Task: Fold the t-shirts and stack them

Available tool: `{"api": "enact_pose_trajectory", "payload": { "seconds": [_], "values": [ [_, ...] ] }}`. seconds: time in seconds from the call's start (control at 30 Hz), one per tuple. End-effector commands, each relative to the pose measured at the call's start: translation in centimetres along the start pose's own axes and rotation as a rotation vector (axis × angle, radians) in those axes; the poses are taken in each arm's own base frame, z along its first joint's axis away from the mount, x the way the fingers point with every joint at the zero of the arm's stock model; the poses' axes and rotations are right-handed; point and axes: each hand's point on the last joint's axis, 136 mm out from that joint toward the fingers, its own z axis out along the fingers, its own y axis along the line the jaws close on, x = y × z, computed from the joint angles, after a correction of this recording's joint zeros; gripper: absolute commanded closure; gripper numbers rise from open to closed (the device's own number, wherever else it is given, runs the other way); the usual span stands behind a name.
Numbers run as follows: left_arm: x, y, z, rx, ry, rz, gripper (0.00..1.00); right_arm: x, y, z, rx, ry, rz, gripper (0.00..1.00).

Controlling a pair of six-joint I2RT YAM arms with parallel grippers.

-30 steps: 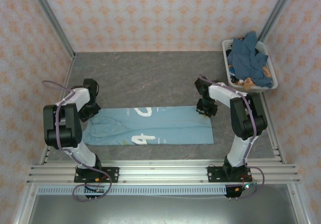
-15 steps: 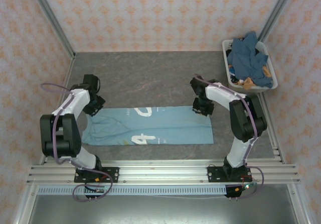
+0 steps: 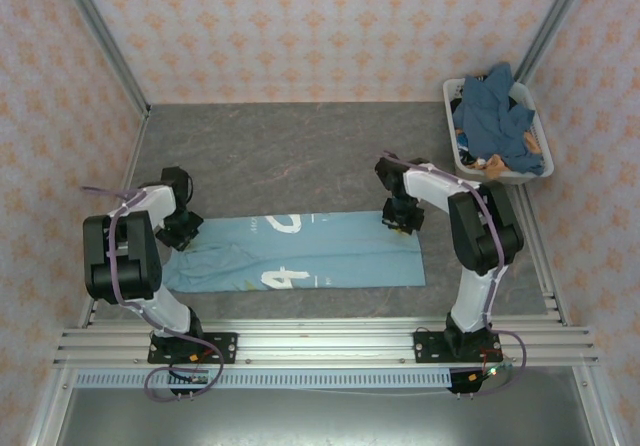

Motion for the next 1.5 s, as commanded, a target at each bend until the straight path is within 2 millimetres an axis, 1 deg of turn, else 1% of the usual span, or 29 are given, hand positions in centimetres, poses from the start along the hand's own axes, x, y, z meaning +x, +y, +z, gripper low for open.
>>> {"api": "enact_pose_trajectory", "payload": {
  "seconds": [0.0, 0.1, 0.13, 0.2, 0.23, 0.3, 0.37, 0.43, 0.53, 0.73, 0.8, 0.87, 0.97, 1.03, 1.1, 1.17, 1.27, 1.37, 1.47],
  "values": [
    [-1.1, 1.1, 1.0, -0.023, -0.014, -0.043, 0.81, 0.4, -1.9, 0.9, 0.117, 0.013, 0.016, 0.86],
    [-2.1, 0.8, 0.4, 0.019, -0.036, -0.079, 0.67, 0.4, -2.3, 1.0, 0.134, 0.014, 0.02, 0.86],
    [-2.5, 0.7, 0.2, 0.035, -0.042, -0.087, 0.64, 0.5, -2.3, 1.1, 0.135, 0.018, 0.019, 0.86],
    [-3.2, -0.1, 0.0, 0.085, -0.04, -0.106, 0.56, 0.5, -2.4, 1.1, 0.134, 0.021, 0.023, 0.86],
    [-3.5, -0.8, 0.0, 0.118, -0.033, -0.11, 0.55, 0.5, -2.3, 1.1, 0.132, 0.021, 0.023, 0.86],
    [-4.1, -2.4, -0.3, 0.199, -0.012, -0.124, 0.54, 0.4, -2.3, 1.0, 0.13, 0.018, 0.026, 0.86],
    [-4.8, -3.0, -0.8, 0.218, -0.013, -0.135, 0.54, 0.3, -2.4, 1.0, 0.134, 0.017, 0.026, 0.86],
    [-5.4, -3.0, -1.4, 0.211, -0.019, -0.151, 0.54, 0.2, -2.5, 1.0, 0.137, 0.019, 0.033, 0.86],
    [-6.1, -3.0, -1.6, 0.218, -0.021, -0.172, 0.54, 0.1, -2.9, 1.2, 0.142, 0.028, 0.046, 0.86],
    [-6.8, -4.4, -0.7, 0.24, 0.039, -0.141, 0.55, -0.3, -3.2, 1.3, 0.138, 0.034, 0.06, 0.86],
    [-7.2, -4.5, -0.9, 0.239, 0.031, -0.14, 0.56, -0.6, -3.3, 1.0, 0.135, 0.027, 0.066, 0.86],
    [-7.8, -4.6, -2.0, 0.256, -0.001, -0.151, 0.56, -0.8, -3.4, 0.6, 0.129, 0.017, 0.067, 0.86],
    [-8.4, -4.9, -4.7, 0.314, -0.067, -0.153, 0.55, -1.4, -3.3, -0.4, 0.113, -0.016, 0.067, 0.86],
    [-8.3, -5.7, -6.3, 0.364, -0.101, -0.123, 0.55, -1.9, -3.1, -1.5, 0.085, -0.055, 0.064, 0.86],
    [-7.8, -6.7, -6.9, 0.402, -0.096, -0.09, 0.54, -2.5, -2.7, -2.6, 0.056, -0.096, 0.054, 0.85],
    [-7.1, -7.3, -6.5, 0.413, -0.073, -0.061, 0.53, -2.7, -2.0, -3.5, 0.03, -0.116, 0.036, 0.85],
    [-6.2, -7.8, -4.9, 0.388, -0.02, -0.027, 0.54, -2.6, -0.7, -4.1, 0.003, -0.12, 0.002, 0.85],
    [-5.6, -7.3, -3.2, 0.332, 0.015, -0.021, 0.56, -2.2, 0.7, -3.9, -0.019, -0.106, -0.02, 0.85],
    [-5.5, -7.0, -2.0, 0.295, 0.019, -0.009, 0.59, -1.8, 1.8, -3.8, -0.046, -0.095, -0.025, 0.85]
  ]
}}
